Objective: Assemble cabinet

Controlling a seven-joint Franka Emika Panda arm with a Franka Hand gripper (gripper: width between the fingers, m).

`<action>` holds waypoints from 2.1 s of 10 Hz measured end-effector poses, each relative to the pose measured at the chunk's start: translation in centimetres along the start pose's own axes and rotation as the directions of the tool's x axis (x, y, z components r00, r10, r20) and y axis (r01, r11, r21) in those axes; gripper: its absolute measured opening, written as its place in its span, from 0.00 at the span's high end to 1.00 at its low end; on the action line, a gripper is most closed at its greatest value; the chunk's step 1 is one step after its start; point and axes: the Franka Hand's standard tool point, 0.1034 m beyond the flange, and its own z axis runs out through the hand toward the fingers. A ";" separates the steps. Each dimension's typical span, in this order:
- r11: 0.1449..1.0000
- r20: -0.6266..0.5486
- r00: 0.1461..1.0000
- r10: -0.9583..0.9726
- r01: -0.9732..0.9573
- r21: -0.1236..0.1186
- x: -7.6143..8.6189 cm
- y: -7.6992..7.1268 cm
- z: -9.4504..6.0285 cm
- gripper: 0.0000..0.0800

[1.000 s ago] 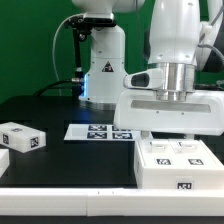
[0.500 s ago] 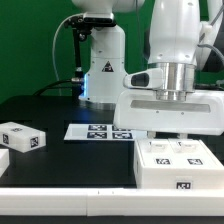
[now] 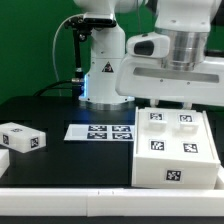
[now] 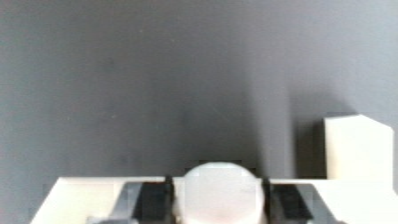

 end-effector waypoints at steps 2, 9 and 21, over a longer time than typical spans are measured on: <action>1.000 0.009 1.000 0.003 -0.003 -0.002 -0.3 0.2 0.2 0.72; 0.999 0.270 0.962 -0.048 0.048 0.006 2.2 2.8 -4.7 0.72; 0.994 0.534 0.842 0.074 -0.022 -0.104 1.8 4.2 -6.9 0.72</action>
Offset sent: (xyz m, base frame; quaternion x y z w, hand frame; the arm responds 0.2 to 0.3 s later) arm 0.0160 -0.0089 0.0522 0.0240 -0.1602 -0.0730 0.9841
